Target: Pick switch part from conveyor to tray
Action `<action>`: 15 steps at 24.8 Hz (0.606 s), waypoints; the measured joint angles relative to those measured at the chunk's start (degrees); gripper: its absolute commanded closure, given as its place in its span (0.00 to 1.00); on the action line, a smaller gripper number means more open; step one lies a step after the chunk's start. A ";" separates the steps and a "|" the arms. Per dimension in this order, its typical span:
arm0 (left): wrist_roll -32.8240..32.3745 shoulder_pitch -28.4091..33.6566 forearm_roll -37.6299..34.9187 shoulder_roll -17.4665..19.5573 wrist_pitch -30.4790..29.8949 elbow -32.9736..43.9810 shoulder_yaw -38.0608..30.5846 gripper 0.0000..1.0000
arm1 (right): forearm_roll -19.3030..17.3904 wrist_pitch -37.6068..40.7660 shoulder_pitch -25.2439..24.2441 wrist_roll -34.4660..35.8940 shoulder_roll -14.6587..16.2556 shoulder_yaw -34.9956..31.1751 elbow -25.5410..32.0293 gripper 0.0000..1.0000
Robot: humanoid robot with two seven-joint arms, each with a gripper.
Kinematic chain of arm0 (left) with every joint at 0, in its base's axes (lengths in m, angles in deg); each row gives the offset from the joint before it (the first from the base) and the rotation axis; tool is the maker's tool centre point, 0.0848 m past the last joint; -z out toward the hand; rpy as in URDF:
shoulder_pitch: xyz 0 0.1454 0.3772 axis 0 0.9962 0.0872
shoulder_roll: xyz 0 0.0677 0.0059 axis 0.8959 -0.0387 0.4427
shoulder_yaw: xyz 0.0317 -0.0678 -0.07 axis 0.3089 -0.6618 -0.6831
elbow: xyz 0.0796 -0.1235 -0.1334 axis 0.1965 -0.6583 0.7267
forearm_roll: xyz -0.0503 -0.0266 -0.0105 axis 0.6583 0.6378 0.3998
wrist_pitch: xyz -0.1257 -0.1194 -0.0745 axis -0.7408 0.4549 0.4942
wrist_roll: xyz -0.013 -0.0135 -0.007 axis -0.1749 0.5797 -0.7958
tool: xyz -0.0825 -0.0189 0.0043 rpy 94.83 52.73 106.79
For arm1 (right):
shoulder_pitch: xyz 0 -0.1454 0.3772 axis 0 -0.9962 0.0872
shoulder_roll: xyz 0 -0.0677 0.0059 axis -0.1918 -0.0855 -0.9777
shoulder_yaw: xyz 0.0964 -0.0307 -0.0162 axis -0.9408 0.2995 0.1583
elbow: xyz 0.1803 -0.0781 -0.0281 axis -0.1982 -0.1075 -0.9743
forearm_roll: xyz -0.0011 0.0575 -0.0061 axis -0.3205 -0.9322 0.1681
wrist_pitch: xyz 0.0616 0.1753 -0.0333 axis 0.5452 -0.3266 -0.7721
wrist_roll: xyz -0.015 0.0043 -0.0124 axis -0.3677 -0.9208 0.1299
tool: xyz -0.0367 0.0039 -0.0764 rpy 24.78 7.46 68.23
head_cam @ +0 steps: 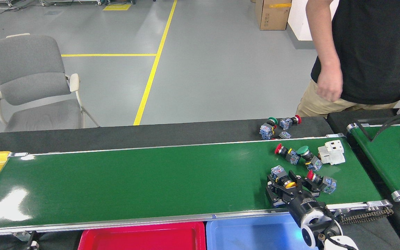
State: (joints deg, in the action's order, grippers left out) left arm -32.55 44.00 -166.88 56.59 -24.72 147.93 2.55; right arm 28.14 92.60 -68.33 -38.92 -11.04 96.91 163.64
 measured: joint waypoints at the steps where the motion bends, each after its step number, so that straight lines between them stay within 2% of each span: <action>1: 0.00 0.00 0.03 0.00 0.00 -0.01 -0.02 0.00 | -0.09 -0.04 0.02 -0.23 0.00 0.05 0.03 0.83; 5: -0.05 0.05 0.29 0.00 0.01 0.01 -0.26 0.00 | -0.19 0.76 0.01 -0.59 0.00 0.42 0.56 0.92; 8: -0.06 0.06 0.32 0.00 0.02 0.10 -0.38 0.00 | -0.20 3.48 -0.02 -0.86 0.00 0.55 3.12 0.94; 13: -0.07 0.15 0.38 -0.01 0.02 0.21 -0.55 0.00 | -0.25 17.02 -2.51 2.33 -0.46 6.27 8.40 0.94; 14: -0.07 0.15 0.43 -0.01 0.02 0.21 -0.59 0.00 | -0.25 20.42 -3.30 2.81 -0.50 7.78 10.10 0.93; 15: -0.08 0.15 0.49 -0.01 0.02 0.21 -0.62 0.00 | -0.25 24.13 -3.93 3.26 -0.50 9.55 11.45 0.88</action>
State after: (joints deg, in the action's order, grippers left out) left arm -32.63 44.16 -166.38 56.58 -24.70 148.14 1.92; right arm 27.89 116.73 -72.26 -35.66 -11.54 106.46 175.09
